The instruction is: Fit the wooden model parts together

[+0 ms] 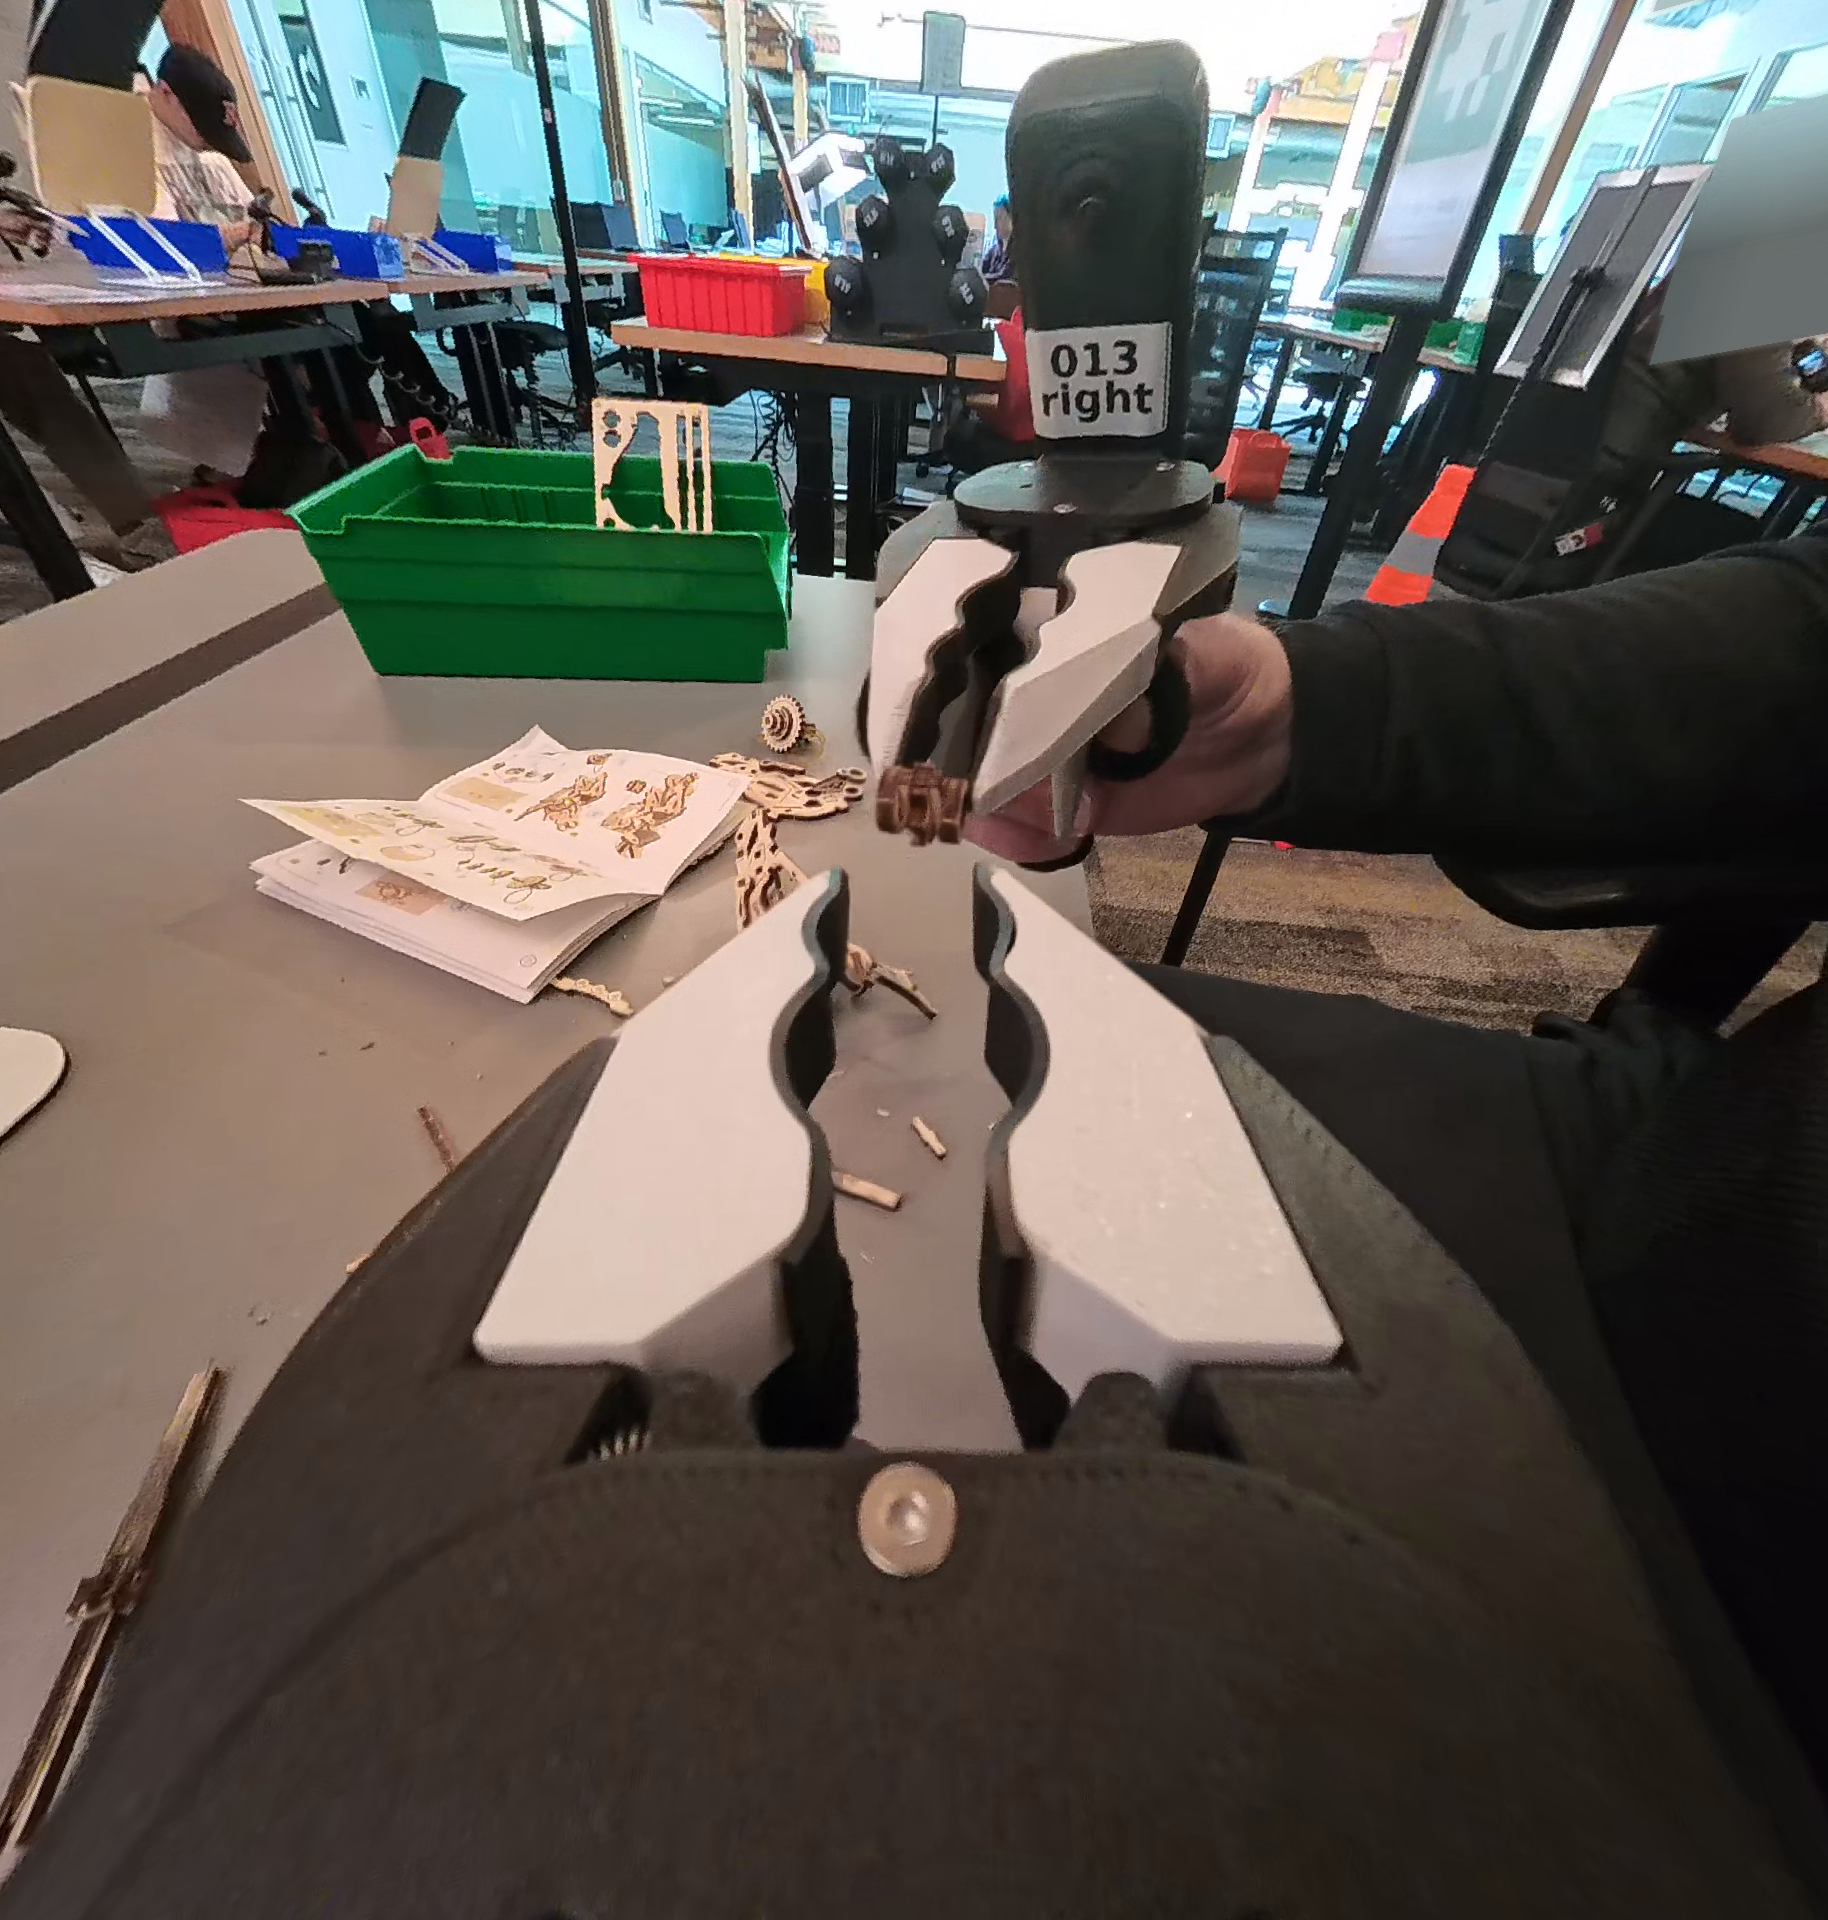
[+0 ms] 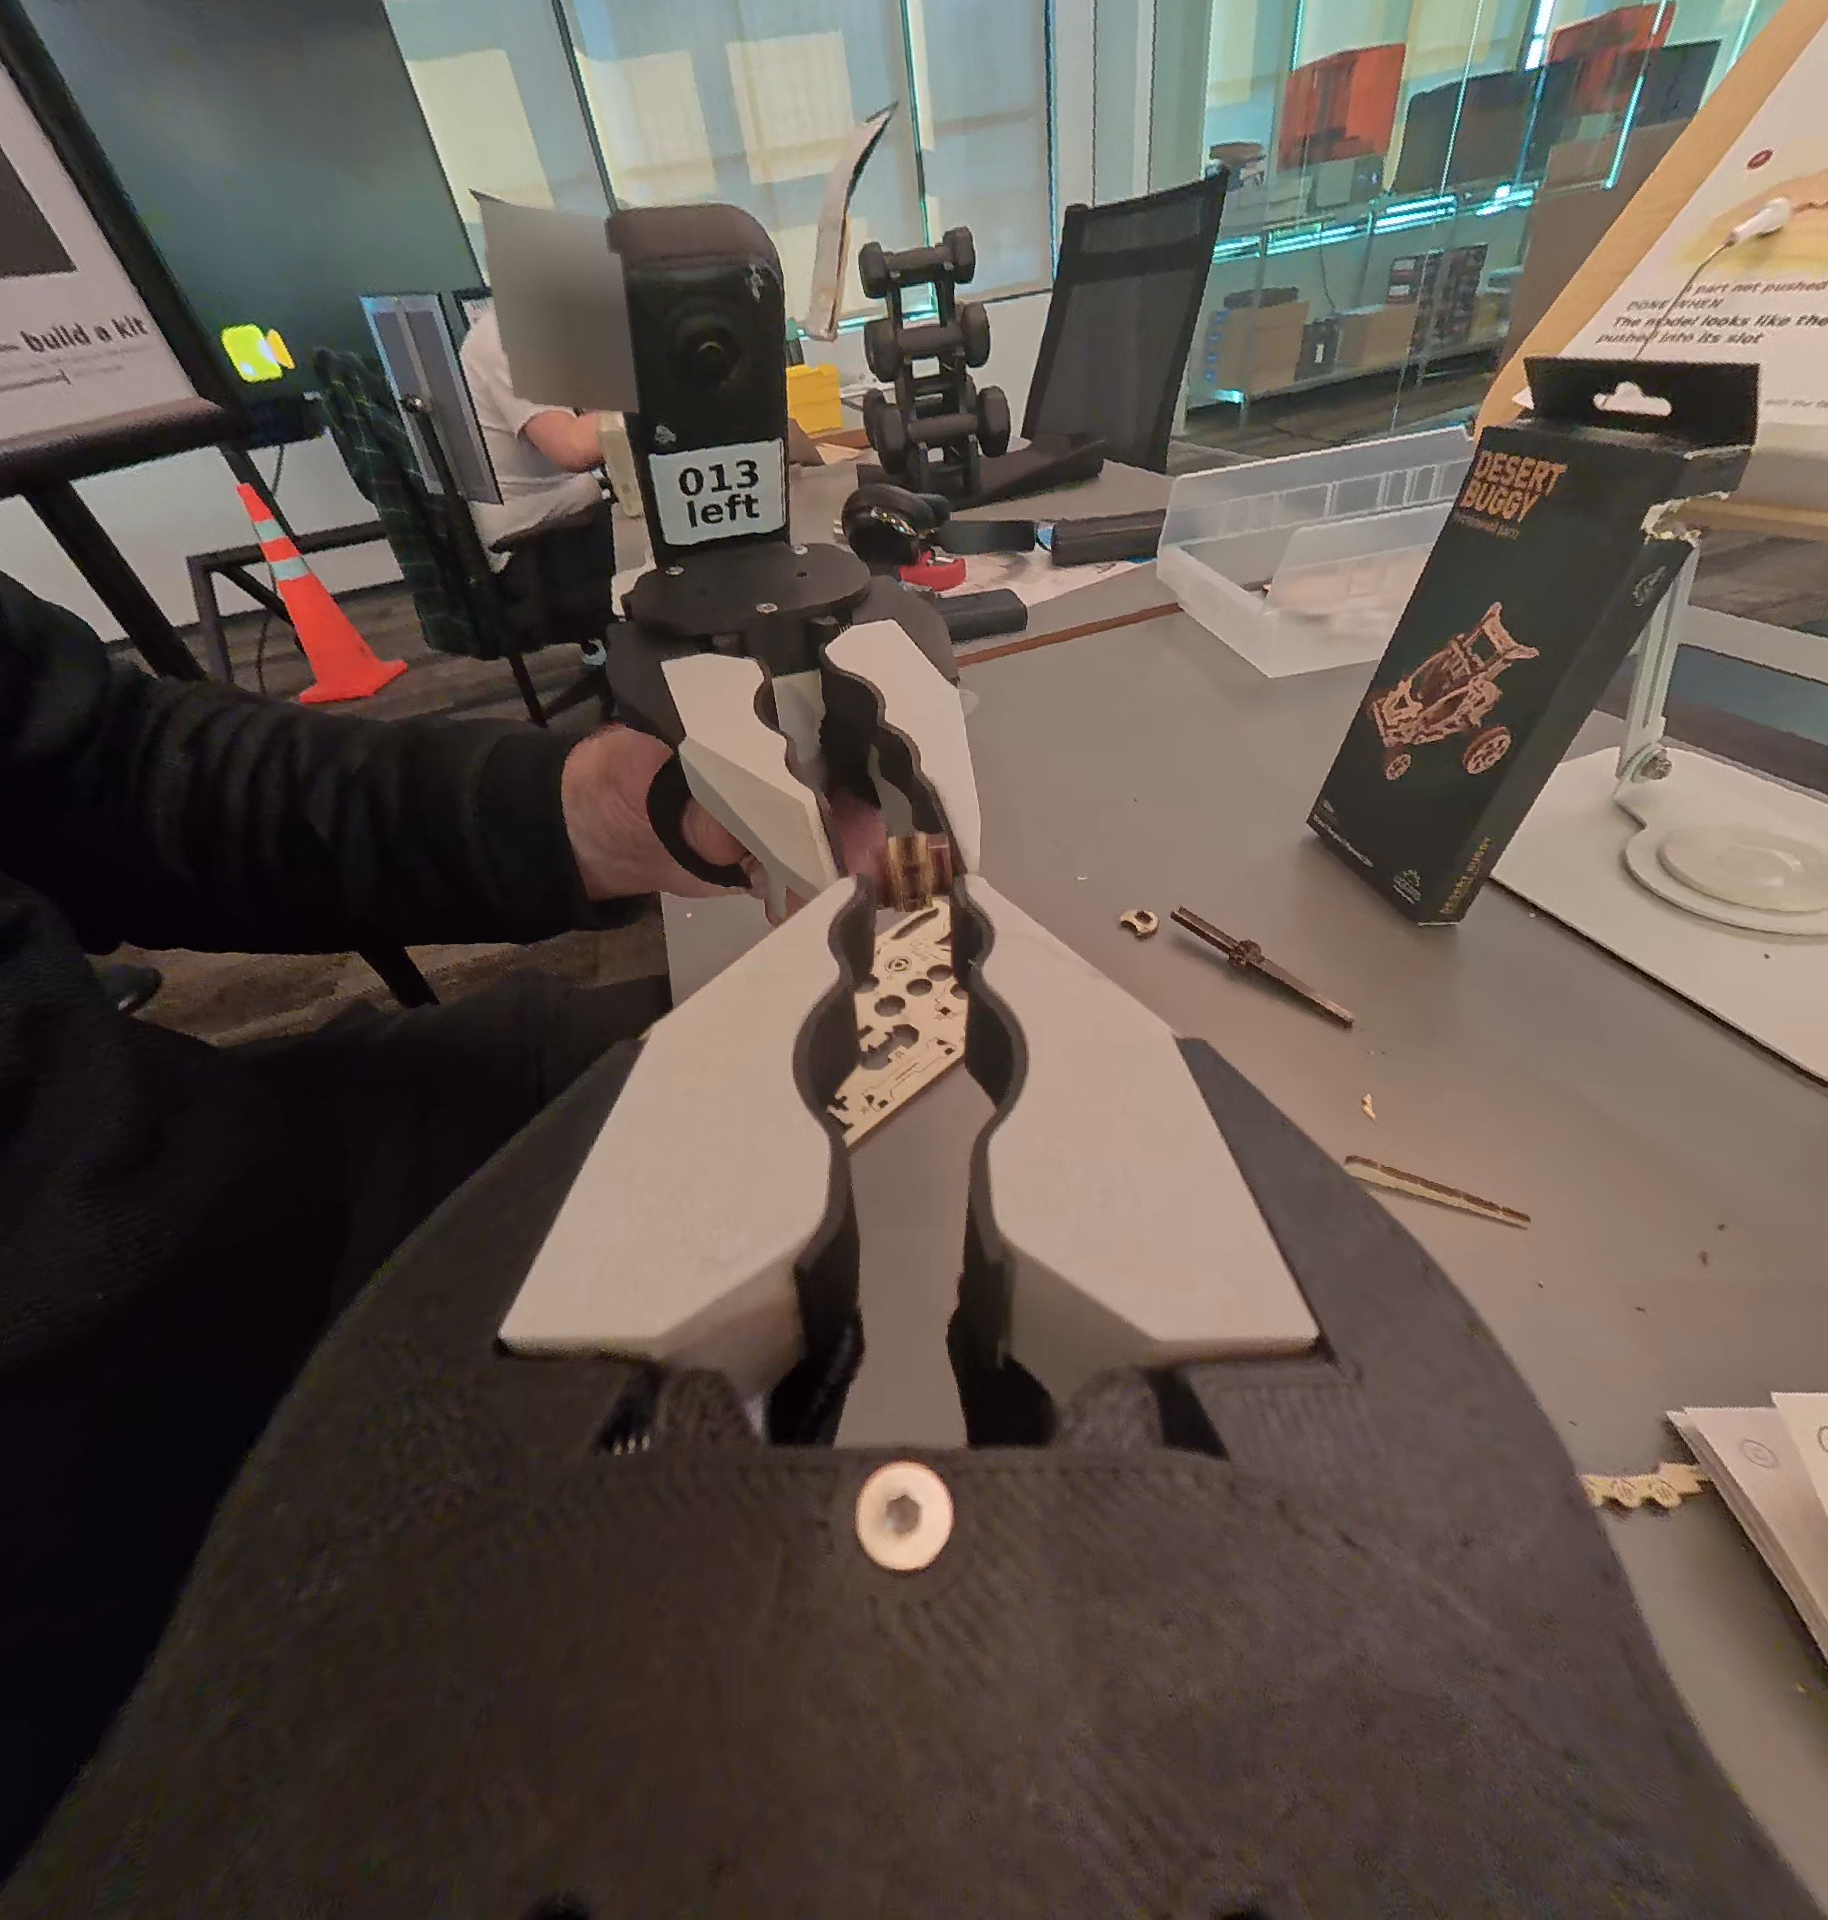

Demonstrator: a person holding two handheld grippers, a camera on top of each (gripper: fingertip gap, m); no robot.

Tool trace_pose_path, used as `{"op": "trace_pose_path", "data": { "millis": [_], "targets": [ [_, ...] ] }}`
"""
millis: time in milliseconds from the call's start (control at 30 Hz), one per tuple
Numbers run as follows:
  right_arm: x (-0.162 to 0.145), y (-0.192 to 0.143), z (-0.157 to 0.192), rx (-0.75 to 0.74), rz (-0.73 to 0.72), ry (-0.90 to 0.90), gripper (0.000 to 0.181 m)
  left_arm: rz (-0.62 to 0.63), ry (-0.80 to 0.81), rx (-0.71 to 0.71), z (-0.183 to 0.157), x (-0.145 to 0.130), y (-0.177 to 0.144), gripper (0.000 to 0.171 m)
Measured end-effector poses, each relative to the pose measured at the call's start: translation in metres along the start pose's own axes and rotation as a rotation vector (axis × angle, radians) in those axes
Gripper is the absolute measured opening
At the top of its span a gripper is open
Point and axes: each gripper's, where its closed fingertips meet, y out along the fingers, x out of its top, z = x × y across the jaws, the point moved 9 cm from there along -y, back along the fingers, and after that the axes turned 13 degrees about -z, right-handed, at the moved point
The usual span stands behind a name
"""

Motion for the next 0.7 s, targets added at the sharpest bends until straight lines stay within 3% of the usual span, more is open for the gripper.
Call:
{"op": "trace_pose_path", "data": {
  "millis": [700],
  "targets": [
    [0.0029, -0.0017, 0.001, 0.079, -0.079, 0.087, 0.01, -0.121, -0.073, -0.081, -0.0003, 0.0064, -0.0027, 0.021]
  ]
}}
